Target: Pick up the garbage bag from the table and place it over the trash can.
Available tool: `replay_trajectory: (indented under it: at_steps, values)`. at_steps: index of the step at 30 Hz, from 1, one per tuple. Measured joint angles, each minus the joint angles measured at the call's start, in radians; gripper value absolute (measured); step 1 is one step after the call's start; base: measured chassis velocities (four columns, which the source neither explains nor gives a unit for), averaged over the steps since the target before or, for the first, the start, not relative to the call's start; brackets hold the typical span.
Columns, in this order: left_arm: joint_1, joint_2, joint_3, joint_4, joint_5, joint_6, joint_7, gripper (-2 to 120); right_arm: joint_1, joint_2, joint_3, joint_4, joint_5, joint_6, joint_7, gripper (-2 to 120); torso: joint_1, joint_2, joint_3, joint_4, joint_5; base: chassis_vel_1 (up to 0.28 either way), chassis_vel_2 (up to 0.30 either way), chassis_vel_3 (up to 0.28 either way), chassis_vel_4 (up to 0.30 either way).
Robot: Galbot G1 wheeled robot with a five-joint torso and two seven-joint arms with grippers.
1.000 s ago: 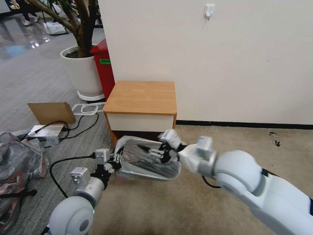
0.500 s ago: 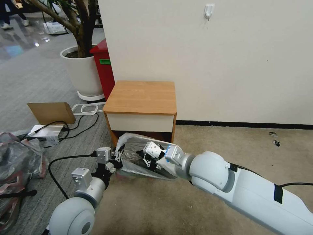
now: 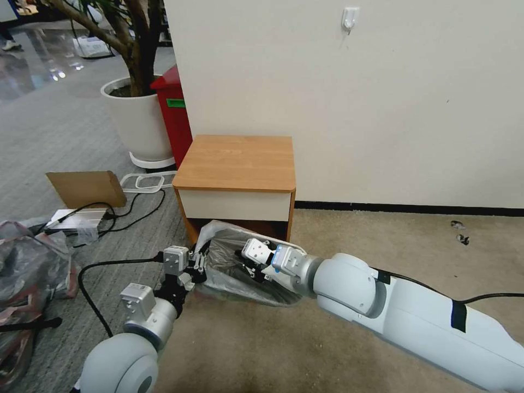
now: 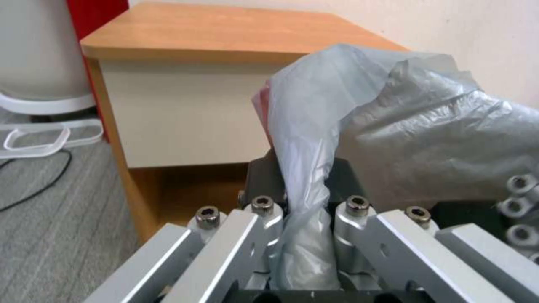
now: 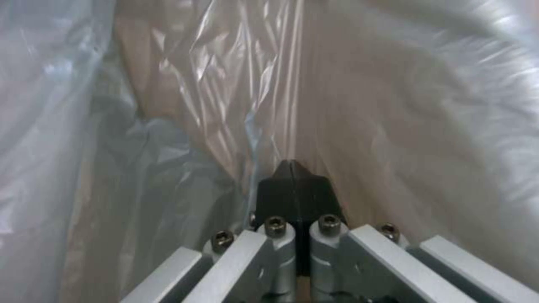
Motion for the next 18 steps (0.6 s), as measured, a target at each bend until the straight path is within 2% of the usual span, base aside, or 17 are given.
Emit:
replay_trajectory:
  at_steps: [18]
  values:
    - [-0.038,0.001,0.007,-0.006,0.017,0.028,0.018,7,0.054,0.019,-0.076,-0.091,-0.037,0.002,0.004,0,0.000,0.000,0.000,0.0000,0.0000,0.000,0.000,0.000,0.000]
